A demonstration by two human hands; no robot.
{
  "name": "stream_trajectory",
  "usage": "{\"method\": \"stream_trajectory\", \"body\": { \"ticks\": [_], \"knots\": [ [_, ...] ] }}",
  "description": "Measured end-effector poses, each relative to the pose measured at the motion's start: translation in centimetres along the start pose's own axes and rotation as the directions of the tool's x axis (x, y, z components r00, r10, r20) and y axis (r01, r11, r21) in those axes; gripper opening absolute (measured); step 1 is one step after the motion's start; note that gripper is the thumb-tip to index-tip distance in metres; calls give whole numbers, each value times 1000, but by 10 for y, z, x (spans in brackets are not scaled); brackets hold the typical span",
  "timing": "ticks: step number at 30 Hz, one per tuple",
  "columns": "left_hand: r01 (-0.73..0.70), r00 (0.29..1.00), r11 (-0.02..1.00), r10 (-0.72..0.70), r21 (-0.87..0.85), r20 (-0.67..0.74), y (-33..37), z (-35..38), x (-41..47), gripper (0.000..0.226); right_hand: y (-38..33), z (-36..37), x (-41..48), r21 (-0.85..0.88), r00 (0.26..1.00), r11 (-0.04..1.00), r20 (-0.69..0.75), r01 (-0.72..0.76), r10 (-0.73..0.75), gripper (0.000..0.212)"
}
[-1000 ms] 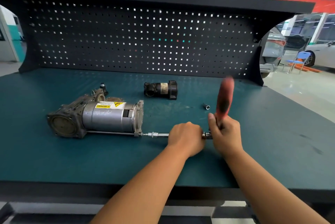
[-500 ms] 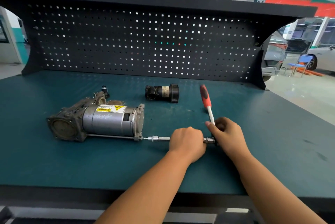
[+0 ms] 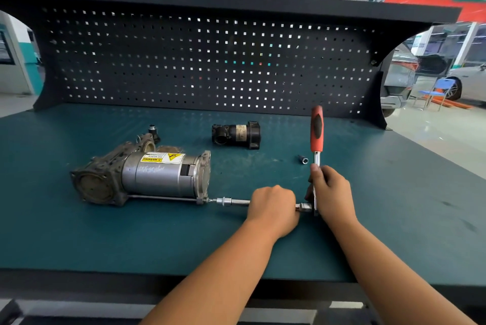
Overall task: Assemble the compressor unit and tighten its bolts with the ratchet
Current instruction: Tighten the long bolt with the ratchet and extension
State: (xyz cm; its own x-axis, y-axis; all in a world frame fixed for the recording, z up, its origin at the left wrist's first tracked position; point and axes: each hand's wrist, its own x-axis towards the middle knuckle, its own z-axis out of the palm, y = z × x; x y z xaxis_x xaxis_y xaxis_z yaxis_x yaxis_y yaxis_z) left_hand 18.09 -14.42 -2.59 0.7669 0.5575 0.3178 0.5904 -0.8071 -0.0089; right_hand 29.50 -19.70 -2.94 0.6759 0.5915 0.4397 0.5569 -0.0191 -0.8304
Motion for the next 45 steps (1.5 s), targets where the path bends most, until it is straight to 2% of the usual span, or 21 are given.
{"method": "stream_trajectory", "body": {
  "ticks": [2, 4, 7, 9, 11, 13, 15, 16, 18, 21, 24, 26, 28, 30, 32, 35, 38, 40, 42, 43, 45],
  "knots": [
    [12, 1000, 1000, -12, -7, -10, 1, 2, 0, 13, -1, -1, 5, -71, 992, 993, 72, -95, 100, 35],
    [24, 1000, 1000, -24, -10, -13, 1, 3, 1, 15, -2, -3, 5, -90, 996, 995, 71, -51, 58, 32],
    [42, 999, 999, -42, -22, -13, 0, 2, 3, 19, -6, -3, -8, -1, 971, 972, -52, 235, -235, 40],
    [31, 999, 999, -31, -32, -22, -1, 0, 4, 20, -9, -4, -17, -47, 874, 879, -94, 474, -476, 40],
    [17, 999, 999, -18, -31, -27, -2, 0, 3, 22, -10, -5, -20, -122, 827, 826, -61, 549, -559, 44],
    [6, 1000, 1000, -6, -6, -21, -2, 2, 3, 22, -9, -3, -15, -151, 893, 889, -67, 431, -445, 39],
    [-10, 1000, 1000, 10, 19, -7, -3, 4, 2, 23, -8, 4, -9, -73, 982, 982, -52, 176, -180, 30],
    [-18, 1000, 1000, 18, 21, -7, -3, 4, 2, 24, -7, 6, -5, -23, 999, 998, -16, 50, -50, 28],
    [-13, 1000, 1000, 14, 8, -25, -3, 5, 2, 28, -4, 6, 0, -62, 990, 992, 80, -111, 116, 26],
    [21, 998, 999, -23, -27, -65, -1, 6, 2, 30, -2, 2, 3, -184, 952, 966, 212, -182, 220, 39],
    [33, 998, 999, -35, -30, -60, -1, 5, 3, 29, -3, -1, 1, -192, 960, 969, 202, -153, 191, 45],
    [42, 998, 999, -43, -34, -42, -2, 3, 3, 28, -5, -3, -3, -96, 989, 995, 148, 4, 10, 36],
    [47, 998, 998, -48, -36, -30, -2, 1, 4, 26, -9, -4, -10, 35, 985, 987, 68, 155, -157, 40],
    [35, 999, 999, -35, -10, -13, -1, 0, 3, 23, -12, -5, -14, 72, 975, 972, 1, 222, -223, 44],
    [17, 1000, 1000, -16, 12, -8, -2, 1, 3, 22, -11, -4, -15, -2, 978, 978, -15, 209, -209, 49],
    [-4, 1000, 1000, 5, 28, -18, -3, 2, 2, 22, -8, -2, -9, -81, 1000, 996, -1, 29, -30, 42],
    [-19, 998, 1000, 18, -21, -67, -4, 6, 1, 24, -5, 1, -1, -67, 977, 992, 178, -108, 118, 24],
    [-47, 991, 996, 37, -78, -129, -7, 8, 1, 28, -3, 1, 1, -135, 956, 982, 243, -134, 164, 28],
    [-102, 983, 990, 85, -100, -160, -10, 10, 1, 38, -2, -1, 1, -235, 956, 964, 233, -120, 176, 36],
    [-126, 981, 986, 108, -107, -161, -11, 10, 2, 41, -1, -1, 1, -252, 960, 962, 227, -104, 164, 33],
    [-157, 978, 980, 137, -124, -160, -12, 11, 3, 40, -1, -1, -1, -145, 969, 986, 220, -86, 117, 15]
  ]
}}
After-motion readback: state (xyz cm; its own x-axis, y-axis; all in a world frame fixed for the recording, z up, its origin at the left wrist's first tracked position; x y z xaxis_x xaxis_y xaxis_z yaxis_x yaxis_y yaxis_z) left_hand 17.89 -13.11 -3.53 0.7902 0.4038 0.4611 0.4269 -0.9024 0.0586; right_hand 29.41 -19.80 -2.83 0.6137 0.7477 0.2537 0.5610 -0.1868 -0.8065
